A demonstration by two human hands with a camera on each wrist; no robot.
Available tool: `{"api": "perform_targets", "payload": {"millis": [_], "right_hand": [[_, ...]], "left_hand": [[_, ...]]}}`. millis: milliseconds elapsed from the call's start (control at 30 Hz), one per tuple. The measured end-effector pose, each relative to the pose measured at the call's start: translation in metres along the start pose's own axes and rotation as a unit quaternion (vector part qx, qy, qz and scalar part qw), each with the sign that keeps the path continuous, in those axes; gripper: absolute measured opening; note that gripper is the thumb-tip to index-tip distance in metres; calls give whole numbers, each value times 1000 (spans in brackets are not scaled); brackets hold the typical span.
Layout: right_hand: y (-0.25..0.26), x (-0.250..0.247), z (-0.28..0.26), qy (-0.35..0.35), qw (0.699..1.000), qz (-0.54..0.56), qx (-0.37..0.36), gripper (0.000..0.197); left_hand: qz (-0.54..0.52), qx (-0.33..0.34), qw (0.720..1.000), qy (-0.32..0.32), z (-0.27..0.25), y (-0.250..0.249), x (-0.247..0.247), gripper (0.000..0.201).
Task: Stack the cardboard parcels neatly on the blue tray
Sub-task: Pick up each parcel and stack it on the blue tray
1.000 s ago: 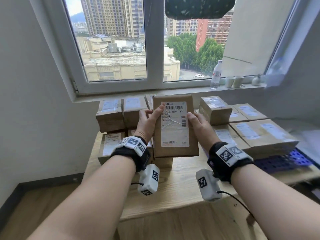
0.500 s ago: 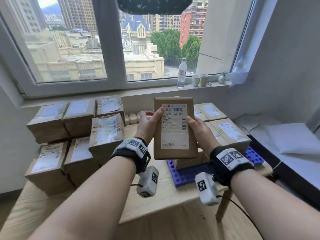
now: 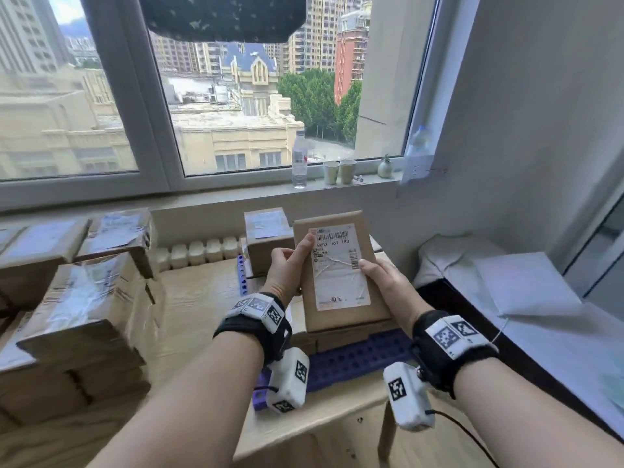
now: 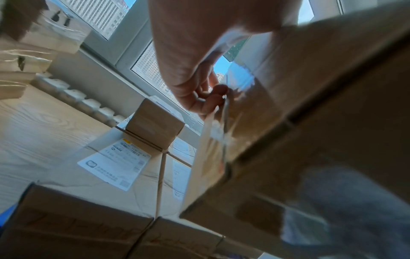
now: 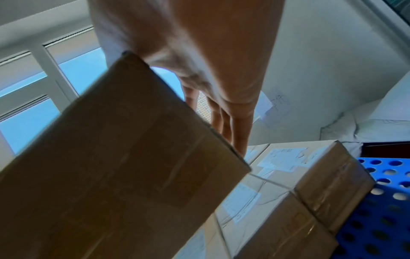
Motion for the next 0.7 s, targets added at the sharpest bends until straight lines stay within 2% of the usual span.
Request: {"api": "perform_targets", "payload": {"millis": [100, 200, 300, 367, 433, 533, 700], "right_hand": [[-15, -16, 16, -19, 999, 7, 24, 61], [-25, -24, 34, -23, 999, 19, 41, 68], [-26, -32, 60, -30, 998, 21, 50, 65], [-23, -37, 82, -33, 998, 9, 49, 50], [-20, -42, 108, -36, 998, 6, 53, 35], [-13, -42, 152, -29, 998, 8, 52, 40], [-10, -24, 215, -10, 997, 34, 67, 32]], "left_hand": [[33, -19, 998, 42, 8, 0, 18, 108], [51, -37, 996, 56, 24, 3, 29, 88], [57, -46, 996, 60, 47, 4, 37, 48], [50, -41, 996, 62, 67, 0, 41, 29], [45, -33, 997, 61, 88, -8, 44, 25], [42, -19, 998, 45, 122, -22, 45, 21], [49, -16, 999, 15, 177, -33, 27, 18]]}}
Point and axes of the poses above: each hand's wrist, its own z-axis towards the middle knuckle, its own x-axis out of the palm, y = z × x, the point moved 5 cm from there along z, towards the middle knuckle, and after that the axes turned 10 degrees about -z, right-handed, at the moved point
